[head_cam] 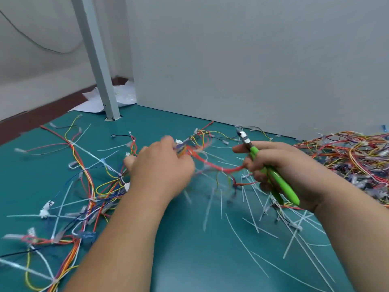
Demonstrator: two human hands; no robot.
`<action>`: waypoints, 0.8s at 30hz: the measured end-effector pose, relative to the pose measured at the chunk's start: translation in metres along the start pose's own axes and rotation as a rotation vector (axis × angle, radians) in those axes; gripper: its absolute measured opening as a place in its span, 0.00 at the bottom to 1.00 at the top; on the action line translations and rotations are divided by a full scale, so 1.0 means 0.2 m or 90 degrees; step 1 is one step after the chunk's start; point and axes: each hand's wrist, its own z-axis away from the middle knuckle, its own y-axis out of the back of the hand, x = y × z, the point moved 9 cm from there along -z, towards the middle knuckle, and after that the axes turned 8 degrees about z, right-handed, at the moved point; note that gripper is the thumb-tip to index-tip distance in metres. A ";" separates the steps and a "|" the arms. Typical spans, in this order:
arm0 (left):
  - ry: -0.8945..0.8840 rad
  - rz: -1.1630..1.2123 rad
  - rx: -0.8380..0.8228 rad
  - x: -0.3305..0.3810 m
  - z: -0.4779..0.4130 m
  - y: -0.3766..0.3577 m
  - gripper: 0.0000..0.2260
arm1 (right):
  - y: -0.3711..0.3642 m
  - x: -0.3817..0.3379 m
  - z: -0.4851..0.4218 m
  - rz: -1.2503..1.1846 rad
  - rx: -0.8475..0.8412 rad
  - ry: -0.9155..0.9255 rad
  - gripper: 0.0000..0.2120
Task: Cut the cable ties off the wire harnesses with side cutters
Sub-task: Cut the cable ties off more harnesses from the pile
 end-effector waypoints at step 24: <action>-0.102 -0.044 -0.018 0.03 0.03 -0.14 0.16 | -0.36 -0.10 -0.46 0.318 0.113 -0.020 0.09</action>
